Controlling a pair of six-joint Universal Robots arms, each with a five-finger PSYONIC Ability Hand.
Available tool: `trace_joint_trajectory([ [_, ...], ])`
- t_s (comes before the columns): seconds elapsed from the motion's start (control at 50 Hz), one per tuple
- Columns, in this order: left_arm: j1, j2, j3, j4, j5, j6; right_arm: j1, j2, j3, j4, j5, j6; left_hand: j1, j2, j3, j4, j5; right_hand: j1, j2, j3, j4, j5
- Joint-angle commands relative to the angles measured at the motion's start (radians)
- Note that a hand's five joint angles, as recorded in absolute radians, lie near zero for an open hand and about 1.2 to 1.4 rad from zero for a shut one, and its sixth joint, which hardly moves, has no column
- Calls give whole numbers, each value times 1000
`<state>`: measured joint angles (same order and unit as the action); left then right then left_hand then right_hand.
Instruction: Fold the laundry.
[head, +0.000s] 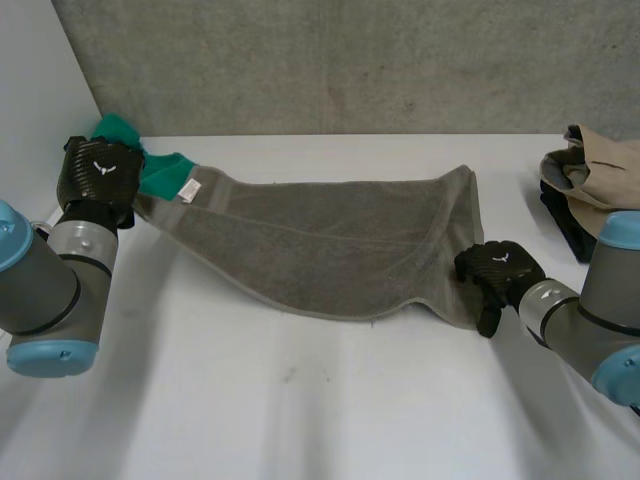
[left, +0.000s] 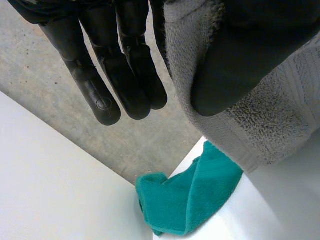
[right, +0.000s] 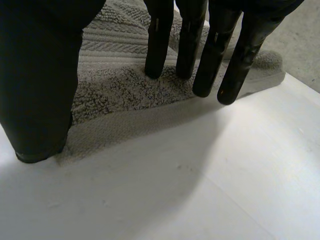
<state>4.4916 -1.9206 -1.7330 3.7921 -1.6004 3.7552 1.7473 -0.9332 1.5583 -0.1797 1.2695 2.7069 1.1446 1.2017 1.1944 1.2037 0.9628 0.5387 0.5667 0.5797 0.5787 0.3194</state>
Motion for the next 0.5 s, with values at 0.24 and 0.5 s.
trace_joint_trajectory([
  [0.24,0,3,-7,0,-1,-2,49,59,-139,-15,5,7,252,195,202,193,259,239,211,198,199,284],
  [0.5,1,5,-10,-2,-3,0,47,90,-198,-24,11,8,252,195,202,193,259,448,420,407,408,492],
])
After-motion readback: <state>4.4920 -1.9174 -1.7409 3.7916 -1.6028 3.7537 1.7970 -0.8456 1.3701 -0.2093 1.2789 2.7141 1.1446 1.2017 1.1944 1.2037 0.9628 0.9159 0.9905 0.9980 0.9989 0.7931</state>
